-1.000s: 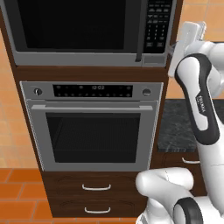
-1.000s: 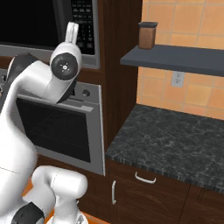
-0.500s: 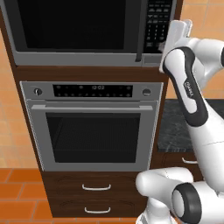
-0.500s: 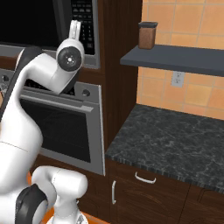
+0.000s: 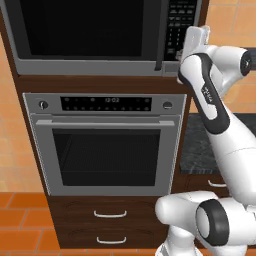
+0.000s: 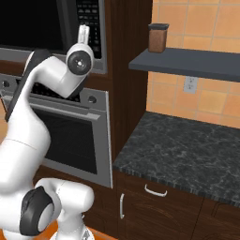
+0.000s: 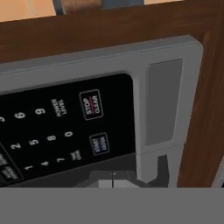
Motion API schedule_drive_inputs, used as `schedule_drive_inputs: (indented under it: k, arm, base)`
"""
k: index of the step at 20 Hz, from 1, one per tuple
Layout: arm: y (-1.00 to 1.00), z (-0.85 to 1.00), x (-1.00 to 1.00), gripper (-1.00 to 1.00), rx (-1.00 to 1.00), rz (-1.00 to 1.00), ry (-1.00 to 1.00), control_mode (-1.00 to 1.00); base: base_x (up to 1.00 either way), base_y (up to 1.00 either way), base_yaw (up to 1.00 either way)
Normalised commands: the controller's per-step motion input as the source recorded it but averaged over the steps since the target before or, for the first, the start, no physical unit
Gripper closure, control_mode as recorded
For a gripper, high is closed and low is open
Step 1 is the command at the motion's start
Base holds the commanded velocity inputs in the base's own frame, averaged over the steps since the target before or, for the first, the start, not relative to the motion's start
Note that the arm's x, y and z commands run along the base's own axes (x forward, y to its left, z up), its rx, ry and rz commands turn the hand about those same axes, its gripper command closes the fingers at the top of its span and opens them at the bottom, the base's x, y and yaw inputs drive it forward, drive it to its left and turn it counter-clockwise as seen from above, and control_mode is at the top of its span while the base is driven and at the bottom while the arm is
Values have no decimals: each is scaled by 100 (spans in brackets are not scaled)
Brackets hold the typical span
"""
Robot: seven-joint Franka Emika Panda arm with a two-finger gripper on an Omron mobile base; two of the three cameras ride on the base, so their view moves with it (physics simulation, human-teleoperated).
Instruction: Open the microwave, place the bowl with waffle inside the microwave, then close the microwave door and turn it on.
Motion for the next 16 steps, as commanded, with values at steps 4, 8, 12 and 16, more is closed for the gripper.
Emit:
schedule_drive_inputs:
  k: [4, 8, 12, 16]
  arm:
    - [3, 0, 45, 100, 0, 0, 0, -100]
    - [3, 0, 59, 100, -1, 0, 0, -100]
    - [13, -12, 79, 100, -6, 0, -3, -100]
    - [25, -48, 92, 100, -24, -6, -9, -100]
  base:
    - [0, 0, 0]
    - [0, 0, 0]
    - [0, 0, 0]
    - [0, 0, 0]
